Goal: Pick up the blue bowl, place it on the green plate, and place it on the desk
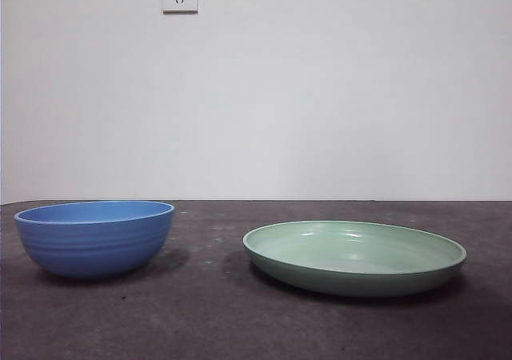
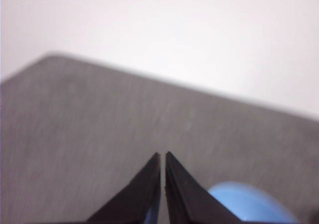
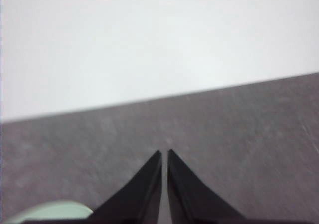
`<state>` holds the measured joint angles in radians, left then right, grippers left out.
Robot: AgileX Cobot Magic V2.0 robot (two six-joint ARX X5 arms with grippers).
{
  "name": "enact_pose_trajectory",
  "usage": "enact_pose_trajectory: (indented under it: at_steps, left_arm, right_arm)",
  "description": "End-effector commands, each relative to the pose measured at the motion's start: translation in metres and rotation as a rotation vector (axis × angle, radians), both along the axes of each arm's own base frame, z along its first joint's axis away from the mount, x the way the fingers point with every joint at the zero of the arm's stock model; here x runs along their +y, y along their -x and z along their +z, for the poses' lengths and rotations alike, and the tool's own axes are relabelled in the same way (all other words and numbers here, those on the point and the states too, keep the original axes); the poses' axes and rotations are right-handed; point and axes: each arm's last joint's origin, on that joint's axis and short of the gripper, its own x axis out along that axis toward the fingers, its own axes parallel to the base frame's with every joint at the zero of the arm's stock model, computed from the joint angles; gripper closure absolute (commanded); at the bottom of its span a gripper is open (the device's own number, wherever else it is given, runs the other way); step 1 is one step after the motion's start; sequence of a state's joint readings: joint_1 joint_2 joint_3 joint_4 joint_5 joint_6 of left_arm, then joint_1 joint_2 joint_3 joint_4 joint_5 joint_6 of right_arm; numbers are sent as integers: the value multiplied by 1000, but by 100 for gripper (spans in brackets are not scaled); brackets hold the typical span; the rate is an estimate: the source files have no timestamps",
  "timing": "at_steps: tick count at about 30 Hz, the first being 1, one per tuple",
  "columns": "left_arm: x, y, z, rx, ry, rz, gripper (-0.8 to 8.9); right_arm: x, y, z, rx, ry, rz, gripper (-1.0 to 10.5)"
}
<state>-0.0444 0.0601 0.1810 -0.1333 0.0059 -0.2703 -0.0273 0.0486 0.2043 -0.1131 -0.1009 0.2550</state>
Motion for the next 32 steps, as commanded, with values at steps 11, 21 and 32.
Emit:
enact_pose_trajectory:
  at_steps: [11, 21, 32]
  left_arm:
    - [-7, -5, 111, 93, 41, -219, 796]
    - [-16, -41, 144, 370, 77, -491, 796]
    - [-31, -82, 137, 636, 4, -673, 794]
  right_arm:
    - [9, 3, 79, 167, -91, 315, 932]
    - [13, -17, 118, 326, -129, 503, 932]
    - [20, -54, 115, 596, -134, 645, 931]
